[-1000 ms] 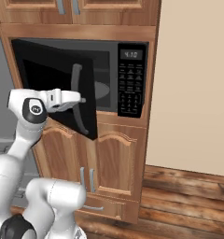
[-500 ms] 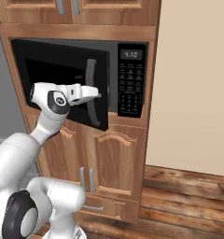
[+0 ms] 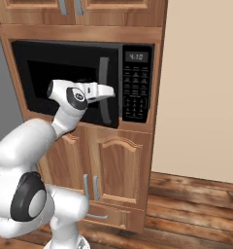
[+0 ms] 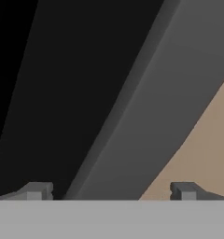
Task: Pick the mug from the counter and place it inside the microwave. Then close the microwave.
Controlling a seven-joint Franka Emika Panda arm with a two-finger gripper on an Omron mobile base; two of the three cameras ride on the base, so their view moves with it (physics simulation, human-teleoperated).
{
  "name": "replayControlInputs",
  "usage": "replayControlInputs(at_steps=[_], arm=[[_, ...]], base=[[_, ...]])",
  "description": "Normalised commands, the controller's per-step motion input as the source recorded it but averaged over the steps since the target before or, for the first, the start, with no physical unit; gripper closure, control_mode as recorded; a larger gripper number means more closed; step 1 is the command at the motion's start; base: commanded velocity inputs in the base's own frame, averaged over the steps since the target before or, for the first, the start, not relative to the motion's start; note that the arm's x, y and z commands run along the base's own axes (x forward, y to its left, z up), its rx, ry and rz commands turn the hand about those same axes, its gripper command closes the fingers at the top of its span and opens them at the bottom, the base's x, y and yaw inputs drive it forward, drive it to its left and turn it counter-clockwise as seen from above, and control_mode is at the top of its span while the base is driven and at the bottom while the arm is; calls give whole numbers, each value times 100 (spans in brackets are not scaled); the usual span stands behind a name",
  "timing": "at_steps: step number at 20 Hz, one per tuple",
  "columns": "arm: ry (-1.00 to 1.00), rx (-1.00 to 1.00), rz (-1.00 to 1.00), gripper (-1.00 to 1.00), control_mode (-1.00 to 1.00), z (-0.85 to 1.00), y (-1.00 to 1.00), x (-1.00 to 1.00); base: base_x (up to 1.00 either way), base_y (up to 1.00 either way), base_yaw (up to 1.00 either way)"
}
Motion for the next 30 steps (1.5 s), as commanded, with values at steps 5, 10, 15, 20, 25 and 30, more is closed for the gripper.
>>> replayControlInputs(at_steps=[5,10,15,20,25,30], arm=[[-6,7,3,-100,-100,0,-20,35],[-5,5,3,-100,-100,0,-15,30],[-4,3,3,-100,-100,0,-10,33],[-2,1,3,-100,-100,0,-8,39],[0,0,1,-100,-100,0,-3,43],[0,0,0,-100,-100,0,0,46]], base=[[0,0,0],[0,0,0],[0,0,0],[0,0,0],[0,0,0],[0,0,0]])
